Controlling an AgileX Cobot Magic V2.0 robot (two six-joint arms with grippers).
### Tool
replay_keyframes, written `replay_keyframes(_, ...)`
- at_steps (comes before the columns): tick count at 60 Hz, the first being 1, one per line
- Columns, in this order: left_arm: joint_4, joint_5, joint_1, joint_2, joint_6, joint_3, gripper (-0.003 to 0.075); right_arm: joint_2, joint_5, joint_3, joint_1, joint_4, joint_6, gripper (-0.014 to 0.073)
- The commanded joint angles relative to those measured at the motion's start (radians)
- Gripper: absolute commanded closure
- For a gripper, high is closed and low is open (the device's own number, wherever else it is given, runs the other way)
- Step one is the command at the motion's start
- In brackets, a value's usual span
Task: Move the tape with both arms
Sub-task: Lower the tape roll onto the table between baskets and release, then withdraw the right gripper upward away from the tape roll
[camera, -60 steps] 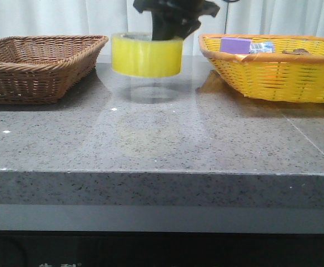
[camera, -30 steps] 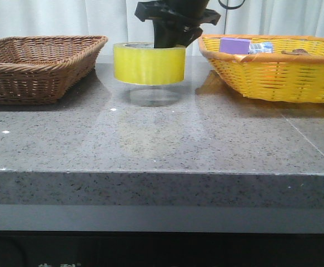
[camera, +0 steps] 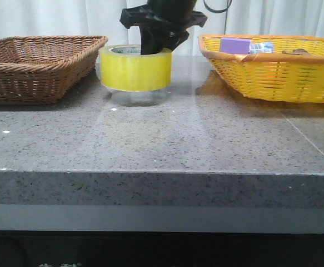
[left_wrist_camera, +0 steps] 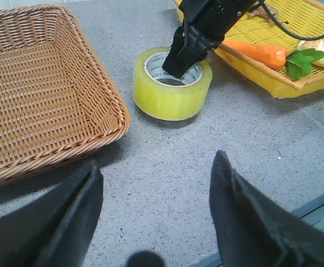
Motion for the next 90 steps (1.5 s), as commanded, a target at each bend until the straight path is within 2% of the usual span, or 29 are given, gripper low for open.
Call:
replay_keyframes(1,-0.020,-0.071,-0.007,0.001,0.000,-0.035,0.0300,-0.079,-0.054,-0.028,-0.003,0.003,0.007,0.0446)
replay_keyframes(9,-0.020,-0.071,-0.007,0.001,0.000,-0.035,0.0300,-0.079,-0.038,-0.028,-0.003,0.001,0.007,0.0435)
replay_keyframes(20,-0.020,-0.071,-0.007,0.001,0.000,-0.035,0.0300,-0.080,-0.032,-0.028,-0.003,0.022,0.003,0.0307)
replay_keyframes(30,-0.020,-0.071,-0.007,0.001,0.000,-0.035,0.0300,-0.094,-0.033,-0.037,-0.003,0.022,0.003,0.0244)
replay_keyframes(48,-0.020,-0.071,-0.007,0.001,0.000,-0.035,0.0300,-0.214,0.077,-0.083,-0.004,0.023,0.022,0.0246)
replay_keyframes(63,-0.020,-0.071,-0.007,0.001,0.000,-0.035,0.0300,-0.399,0.152,-0.073,-0.004,-0.003,0.123,0.0246)
replay_keyframes(73,-0.020,-0.071,-0.007,0.001,0.000,-0.035,0.0300,-0.552,0.119,0.076,-0.003,-0.009,0.156,0.0246)
replay_keyframes(90,-0.020,-0.071,-0.007,0.001,0.000,-0.035,0.0300,-0.883,-0.184,0.616,-0.003,-0.009,0.156,0.0246)
